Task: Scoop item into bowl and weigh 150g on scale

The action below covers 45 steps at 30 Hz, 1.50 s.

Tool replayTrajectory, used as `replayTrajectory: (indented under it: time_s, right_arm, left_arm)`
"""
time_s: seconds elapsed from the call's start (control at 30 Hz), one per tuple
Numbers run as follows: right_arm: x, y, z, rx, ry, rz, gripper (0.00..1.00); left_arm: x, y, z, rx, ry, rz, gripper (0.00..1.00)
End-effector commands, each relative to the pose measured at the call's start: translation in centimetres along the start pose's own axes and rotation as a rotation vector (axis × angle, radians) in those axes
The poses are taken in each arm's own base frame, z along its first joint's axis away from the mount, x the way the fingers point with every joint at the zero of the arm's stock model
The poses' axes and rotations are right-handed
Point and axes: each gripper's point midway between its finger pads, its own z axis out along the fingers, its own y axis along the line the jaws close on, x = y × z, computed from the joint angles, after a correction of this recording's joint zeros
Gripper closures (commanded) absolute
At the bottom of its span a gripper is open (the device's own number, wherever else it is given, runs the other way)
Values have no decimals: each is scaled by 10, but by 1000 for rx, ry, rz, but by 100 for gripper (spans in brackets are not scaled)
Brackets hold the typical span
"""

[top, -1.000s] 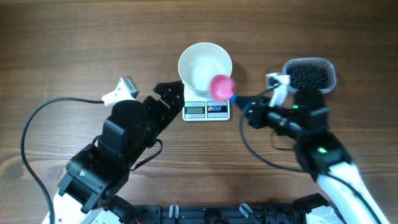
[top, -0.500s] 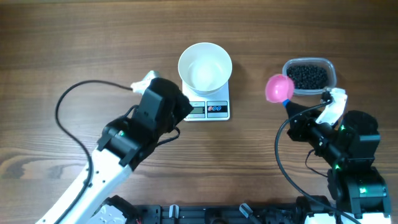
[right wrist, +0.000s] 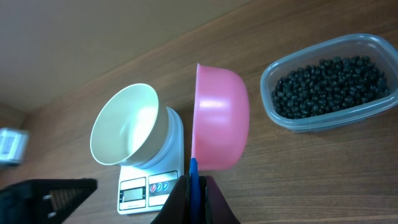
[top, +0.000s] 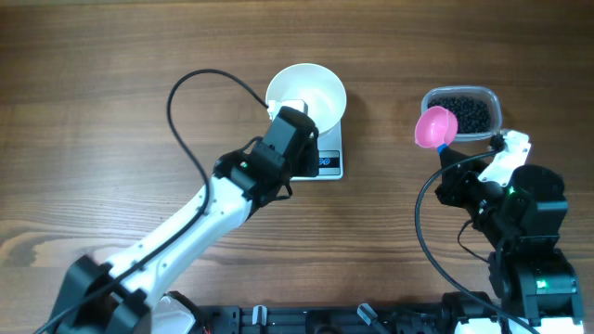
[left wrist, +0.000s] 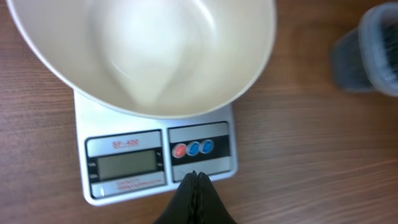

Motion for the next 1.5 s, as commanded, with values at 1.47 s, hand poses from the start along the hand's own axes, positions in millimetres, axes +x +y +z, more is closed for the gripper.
replayTrajectory:
  time_s: [1.47]
  right_arm:
    - [-4, -4, 3, 24, -7, 9, 96]
  left_arm:
    - [57, 12, 100, -118, 140, 317, 96]
